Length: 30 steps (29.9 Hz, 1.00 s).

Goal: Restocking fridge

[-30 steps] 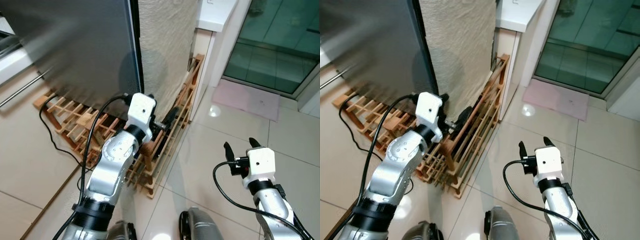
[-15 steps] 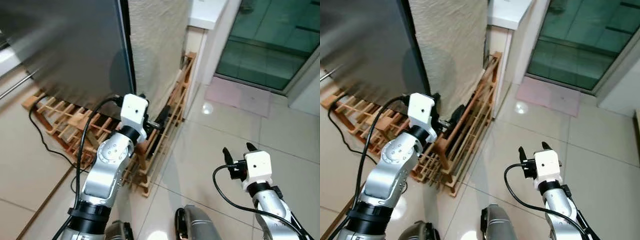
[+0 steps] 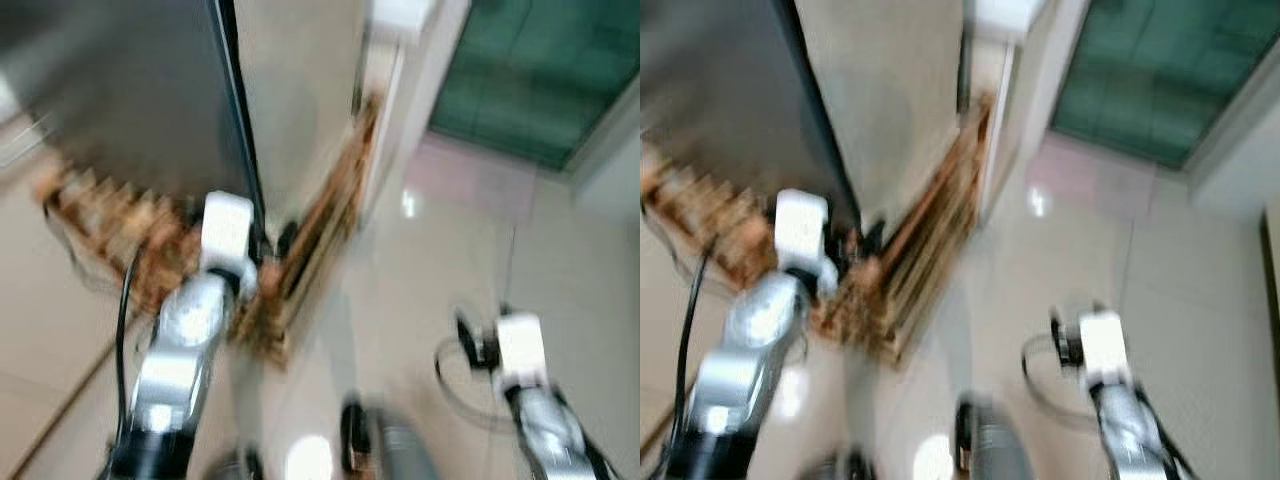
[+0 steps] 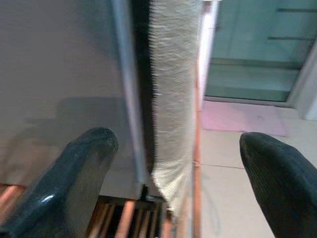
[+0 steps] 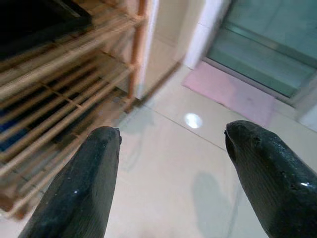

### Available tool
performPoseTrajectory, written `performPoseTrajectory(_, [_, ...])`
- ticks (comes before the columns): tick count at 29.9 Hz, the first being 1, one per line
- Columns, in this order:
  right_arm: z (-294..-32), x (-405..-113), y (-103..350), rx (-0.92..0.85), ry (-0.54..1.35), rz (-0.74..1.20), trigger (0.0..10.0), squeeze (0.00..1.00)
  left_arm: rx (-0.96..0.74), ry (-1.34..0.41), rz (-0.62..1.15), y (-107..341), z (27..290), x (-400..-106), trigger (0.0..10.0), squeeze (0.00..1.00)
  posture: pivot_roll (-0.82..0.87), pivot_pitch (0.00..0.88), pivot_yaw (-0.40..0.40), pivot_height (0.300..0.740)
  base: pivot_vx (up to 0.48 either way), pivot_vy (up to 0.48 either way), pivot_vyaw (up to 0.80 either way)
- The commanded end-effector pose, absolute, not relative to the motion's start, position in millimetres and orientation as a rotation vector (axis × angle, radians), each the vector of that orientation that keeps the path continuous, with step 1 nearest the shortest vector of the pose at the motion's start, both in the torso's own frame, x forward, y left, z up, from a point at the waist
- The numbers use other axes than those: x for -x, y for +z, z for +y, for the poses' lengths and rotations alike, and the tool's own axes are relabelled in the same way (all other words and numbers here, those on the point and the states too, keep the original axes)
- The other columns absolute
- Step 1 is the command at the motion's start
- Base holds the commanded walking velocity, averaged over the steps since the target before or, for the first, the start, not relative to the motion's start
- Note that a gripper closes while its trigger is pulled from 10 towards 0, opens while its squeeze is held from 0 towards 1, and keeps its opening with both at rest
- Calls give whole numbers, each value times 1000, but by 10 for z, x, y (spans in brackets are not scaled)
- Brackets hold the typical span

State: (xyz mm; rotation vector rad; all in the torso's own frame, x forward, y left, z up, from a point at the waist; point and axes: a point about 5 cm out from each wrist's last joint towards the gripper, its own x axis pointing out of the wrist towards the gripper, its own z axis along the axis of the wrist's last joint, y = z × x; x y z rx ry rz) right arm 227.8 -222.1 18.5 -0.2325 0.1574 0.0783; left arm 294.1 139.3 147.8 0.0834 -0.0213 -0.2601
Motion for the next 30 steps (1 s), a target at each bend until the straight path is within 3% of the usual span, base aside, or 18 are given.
performPoseTrajectory(1, [-2245, -2274, 232, 233, 72, 130, 10000, 106, -88, -253, -35, 1521, 1410, -2969, 10000, 0, -140, 126, -27, 693, 0, 0, 0])
performPoseTrajectory(9, [-2232, -2301, 207, 238, 82, 99, 10000, 106, -59, -296, -60, 1559, 1201, -3098, 10000, 0, -150, 113, -21, 693, 0, 0, 0])
performPoseTrajectory(22, [-2213, -2282, 176, 244, 82, 92, 10000, 106, -28, -309, -62, 1564, 1113, -3204, 10000, 0, -172, 105, -10, 693, 0, 0, 0])
performPoseTrajectory(30, [-2196, -2265, 146, 244, 80, 101, 10000, 110, -30, -321, -62, 1584, 1129, -3119, 10000, 0, -164, 103, -12, 693, 0, 0, 0])
